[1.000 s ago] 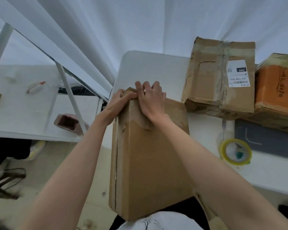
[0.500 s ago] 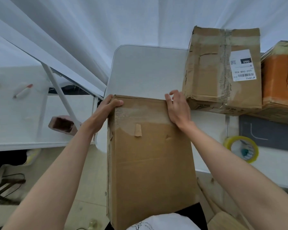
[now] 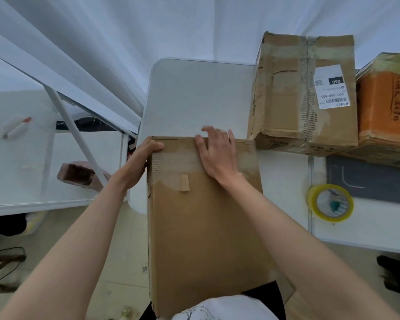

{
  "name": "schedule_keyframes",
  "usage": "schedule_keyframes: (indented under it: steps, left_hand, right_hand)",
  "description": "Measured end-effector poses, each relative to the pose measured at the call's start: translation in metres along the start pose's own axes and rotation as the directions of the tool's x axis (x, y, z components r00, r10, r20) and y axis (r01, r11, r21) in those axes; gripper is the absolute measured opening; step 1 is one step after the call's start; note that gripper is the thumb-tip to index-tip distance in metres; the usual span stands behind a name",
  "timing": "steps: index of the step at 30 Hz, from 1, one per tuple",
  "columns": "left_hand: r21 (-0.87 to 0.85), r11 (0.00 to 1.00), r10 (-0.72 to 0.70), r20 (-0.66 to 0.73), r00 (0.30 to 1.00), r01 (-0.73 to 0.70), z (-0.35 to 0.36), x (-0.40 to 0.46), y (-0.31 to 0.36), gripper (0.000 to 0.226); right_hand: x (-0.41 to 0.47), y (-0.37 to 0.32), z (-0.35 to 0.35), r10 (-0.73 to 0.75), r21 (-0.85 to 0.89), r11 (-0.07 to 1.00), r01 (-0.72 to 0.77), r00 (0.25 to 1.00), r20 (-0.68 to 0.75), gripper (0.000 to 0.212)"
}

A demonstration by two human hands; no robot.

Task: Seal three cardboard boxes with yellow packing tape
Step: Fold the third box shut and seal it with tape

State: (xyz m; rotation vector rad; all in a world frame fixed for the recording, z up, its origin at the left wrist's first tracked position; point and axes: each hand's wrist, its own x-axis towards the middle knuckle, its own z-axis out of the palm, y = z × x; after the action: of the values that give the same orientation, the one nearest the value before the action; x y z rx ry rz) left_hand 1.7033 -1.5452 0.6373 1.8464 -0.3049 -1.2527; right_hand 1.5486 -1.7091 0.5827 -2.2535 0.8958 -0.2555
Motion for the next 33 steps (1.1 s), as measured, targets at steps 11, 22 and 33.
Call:
schedule_keyframes:
  steps: [11,22,33]
  left_hand:
    - [-0.15,0.958,-0.273,-0.205,0.94,0.246,0.009,0.029,-0.046,0.074]
    - [-0.085,0.979,-0.202,-0.385,0.901,0.183,0.019,0.042,-0.063,0.058]
    - [-0.052,0.986,-0.167,-0.3,0.939,0.159,0.01,0.009,-0.062,0.096]
  right_hand:
    - [-0.025,0.052,-0.012,0.117,-0.198,0.972,-0.127,0.991,-0.062,0.039]
    - [-0.041,0.102,-0.005,0.516,0.726,0.23,-0.648,0.714,0.473,0.057]
    - [-0.047,0.108,-0.025,0.522,0.64,0.568,-0.518,0.828,0.206,0.043]
